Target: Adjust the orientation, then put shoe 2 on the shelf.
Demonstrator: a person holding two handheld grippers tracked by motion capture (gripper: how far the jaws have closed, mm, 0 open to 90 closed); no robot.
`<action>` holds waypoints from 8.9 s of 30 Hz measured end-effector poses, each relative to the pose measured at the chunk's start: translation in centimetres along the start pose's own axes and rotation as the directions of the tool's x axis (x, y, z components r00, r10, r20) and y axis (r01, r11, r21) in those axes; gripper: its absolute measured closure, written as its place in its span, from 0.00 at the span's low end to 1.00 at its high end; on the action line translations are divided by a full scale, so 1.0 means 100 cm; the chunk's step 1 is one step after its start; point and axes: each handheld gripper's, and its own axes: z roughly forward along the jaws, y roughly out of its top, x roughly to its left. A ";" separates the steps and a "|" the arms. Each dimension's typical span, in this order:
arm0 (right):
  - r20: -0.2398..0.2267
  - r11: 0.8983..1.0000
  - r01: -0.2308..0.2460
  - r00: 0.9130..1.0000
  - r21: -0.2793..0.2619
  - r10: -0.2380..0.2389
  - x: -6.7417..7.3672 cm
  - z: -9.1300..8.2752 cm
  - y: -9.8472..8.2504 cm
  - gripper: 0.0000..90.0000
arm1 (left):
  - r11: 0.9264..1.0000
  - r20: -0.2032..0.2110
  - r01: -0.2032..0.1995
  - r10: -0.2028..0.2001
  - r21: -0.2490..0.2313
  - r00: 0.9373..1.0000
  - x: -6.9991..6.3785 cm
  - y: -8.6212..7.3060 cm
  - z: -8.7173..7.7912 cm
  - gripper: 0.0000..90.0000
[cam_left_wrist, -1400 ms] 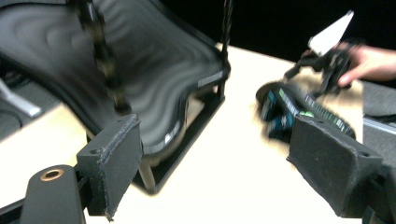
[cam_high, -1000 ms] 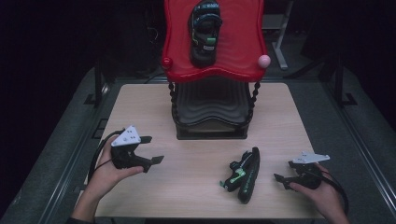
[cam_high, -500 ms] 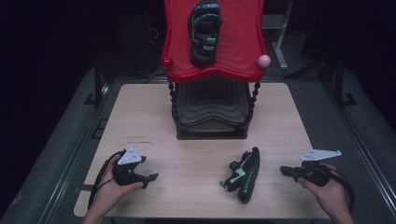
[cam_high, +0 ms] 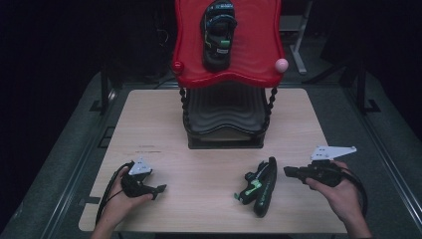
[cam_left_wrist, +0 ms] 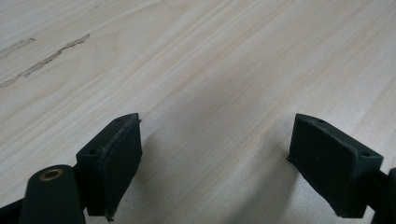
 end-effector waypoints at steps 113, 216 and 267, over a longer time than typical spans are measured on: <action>-0.116 0.991 -0.098 0.989 -0.092 0.087 -0.016 0.000 -0.057 0.74 | 0.999 -0.003 0.003 -0.004 -0.034 1.000 0.004 -0.005 0.006 0.00; -0.003 0.781 0.106 0.991 -0.616 -0.137 -0.045 -0.130 0.266 0.75 | 0.999 -0.003 0.001 -0.001 -0.032 1.000 0.004 -0.005 0.006 0.00; 0.028 0.865 0.217 0.973 -0.452 -0.229 -0.050 -0.013 0.333 0.75 | 1.000 0.000 -0.002 0.002 -0.032 1.000 0.004 -0.004 0.007 0.00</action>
